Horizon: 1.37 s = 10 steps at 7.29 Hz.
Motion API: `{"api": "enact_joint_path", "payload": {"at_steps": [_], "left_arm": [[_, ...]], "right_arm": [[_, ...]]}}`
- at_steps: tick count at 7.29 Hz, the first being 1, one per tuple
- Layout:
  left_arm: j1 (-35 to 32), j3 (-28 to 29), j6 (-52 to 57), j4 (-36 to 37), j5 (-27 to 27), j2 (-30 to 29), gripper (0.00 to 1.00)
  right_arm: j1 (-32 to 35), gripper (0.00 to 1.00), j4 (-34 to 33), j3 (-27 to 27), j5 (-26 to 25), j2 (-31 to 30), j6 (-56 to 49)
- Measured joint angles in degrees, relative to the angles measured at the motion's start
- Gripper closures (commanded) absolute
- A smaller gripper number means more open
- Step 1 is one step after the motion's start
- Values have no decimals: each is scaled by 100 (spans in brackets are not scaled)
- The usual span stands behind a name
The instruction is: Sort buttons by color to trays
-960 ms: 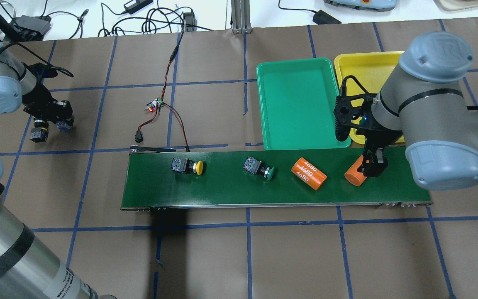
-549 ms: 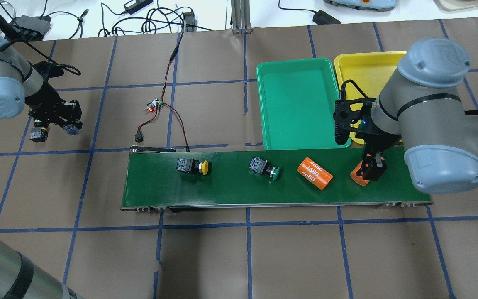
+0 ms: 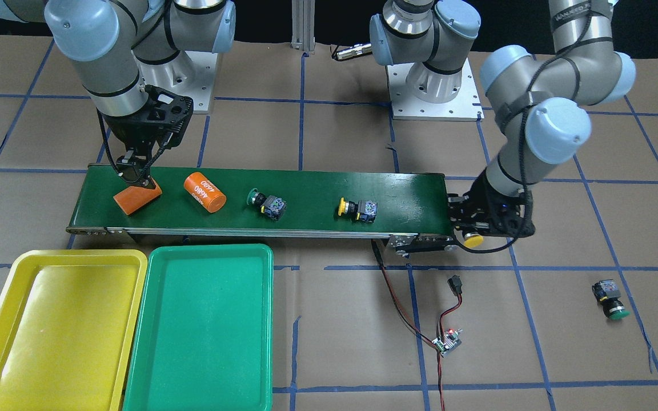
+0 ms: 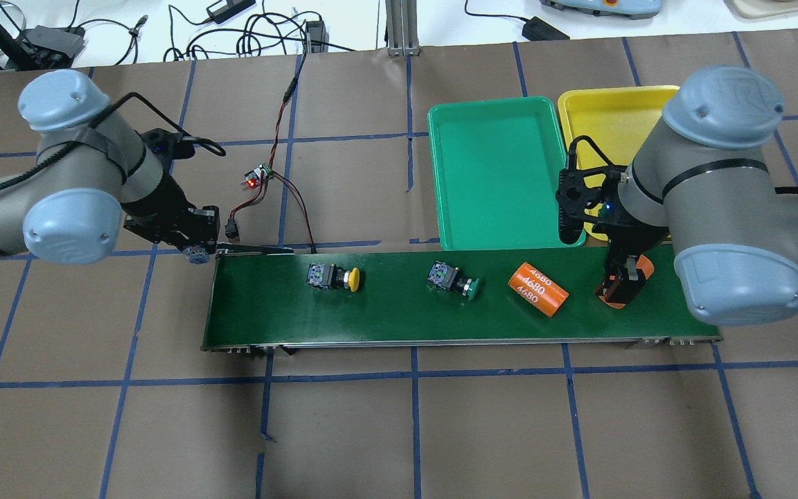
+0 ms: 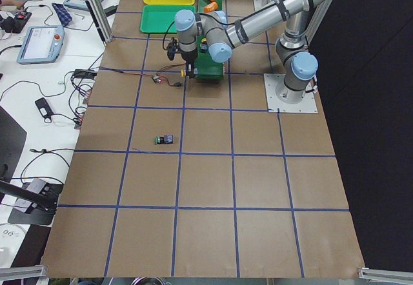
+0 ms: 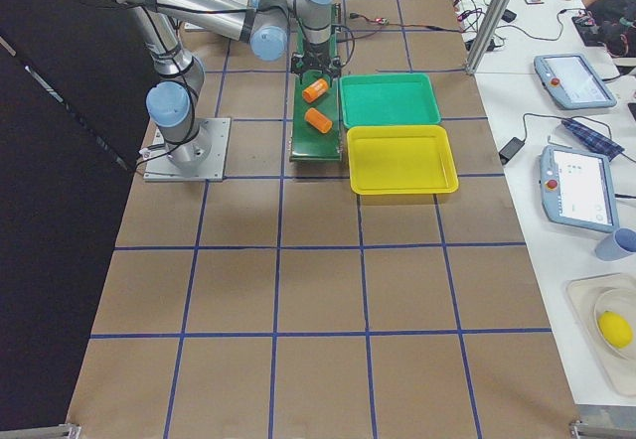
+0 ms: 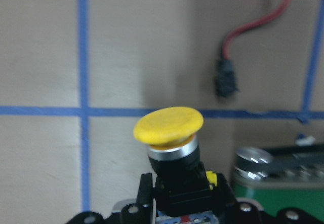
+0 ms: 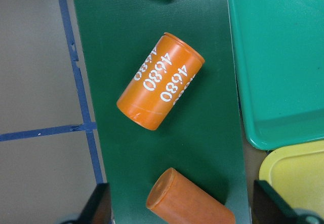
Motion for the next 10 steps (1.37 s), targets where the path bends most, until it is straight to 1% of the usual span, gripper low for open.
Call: {"api": "enact_joint_path", "payload": {"at_steps": [1,2,4,5,6,7,8,10], "left_arm": [[-246,-250,-38,28,-15,108,67],[-356,-451,-35,51,-28,158,1],[-408,-610,-14,93,-10,172,0],[-401,-539,17,80,18,220,0],[-366,-346,33,-69,42,275,0],[-219,-14,41,-299,56,254,0],[89,458,47,-456,114,83,0],[990,1473,169,-581,383,-618,0]], "right_arm": [[0,0,3,0,0,0,0],[0,0,6,1,2,0,0],[0,0,9,1,7,1,0],[0,0,9,1,8,5,0],[0,0,9,1,9,7,0],[0,0,10,1,9,8,0],[0,0,10,3,9,8,0],[-5,0,-2,53,9,9,-1]]}}
